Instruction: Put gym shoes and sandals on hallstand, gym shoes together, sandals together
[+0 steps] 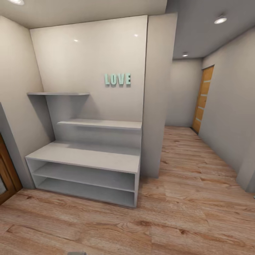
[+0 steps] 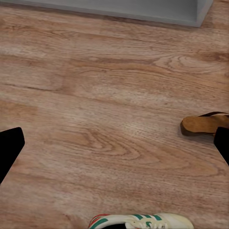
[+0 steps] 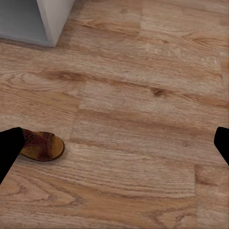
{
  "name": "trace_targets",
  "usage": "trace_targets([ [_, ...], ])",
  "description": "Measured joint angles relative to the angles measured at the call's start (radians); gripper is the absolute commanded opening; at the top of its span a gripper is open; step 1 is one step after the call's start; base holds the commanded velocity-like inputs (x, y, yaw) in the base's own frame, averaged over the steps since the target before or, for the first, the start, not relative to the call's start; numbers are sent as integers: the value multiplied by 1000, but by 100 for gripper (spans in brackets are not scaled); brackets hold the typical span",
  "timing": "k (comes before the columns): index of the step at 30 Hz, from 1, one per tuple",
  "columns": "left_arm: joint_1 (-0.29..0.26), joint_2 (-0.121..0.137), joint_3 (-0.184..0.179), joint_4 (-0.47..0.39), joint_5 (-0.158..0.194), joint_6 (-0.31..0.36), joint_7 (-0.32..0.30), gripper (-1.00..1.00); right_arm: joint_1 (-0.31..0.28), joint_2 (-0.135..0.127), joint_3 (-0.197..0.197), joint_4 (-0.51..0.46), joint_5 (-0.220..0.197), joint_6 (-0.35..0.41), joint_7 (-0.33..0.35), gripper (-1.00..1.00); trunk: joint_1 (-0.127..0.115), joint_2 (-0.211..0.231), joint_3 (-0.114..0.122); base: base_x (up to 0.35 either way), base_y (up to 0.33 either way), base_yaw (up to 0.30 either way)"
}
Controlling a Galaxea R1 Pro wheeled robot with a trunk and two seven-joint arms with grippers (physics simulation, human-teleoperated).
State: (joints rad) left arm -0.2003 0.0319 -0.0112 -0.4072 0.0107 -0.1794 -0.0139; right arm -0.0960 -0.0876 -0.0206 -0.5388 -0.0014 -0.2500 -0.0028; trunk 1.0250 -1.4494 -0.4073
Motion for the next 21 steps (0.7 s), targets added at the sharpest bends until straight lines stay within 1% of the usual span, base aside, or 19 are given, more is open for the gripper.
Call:
trace_targets([
  [6,0,0,0,0,0,0,0,100,0,0,0,0,0,0,0,100,0,0,0,0,129,0],
  [15,0,0,0,0,0,0,0,100,0,0,0,0,0,0,0,100,0,0,0,0,198,0],
  [21,0,0,0,0,0,-8,0,100,0,0,0,0,0,0,0,100,0,0,0,0,87,0],
])
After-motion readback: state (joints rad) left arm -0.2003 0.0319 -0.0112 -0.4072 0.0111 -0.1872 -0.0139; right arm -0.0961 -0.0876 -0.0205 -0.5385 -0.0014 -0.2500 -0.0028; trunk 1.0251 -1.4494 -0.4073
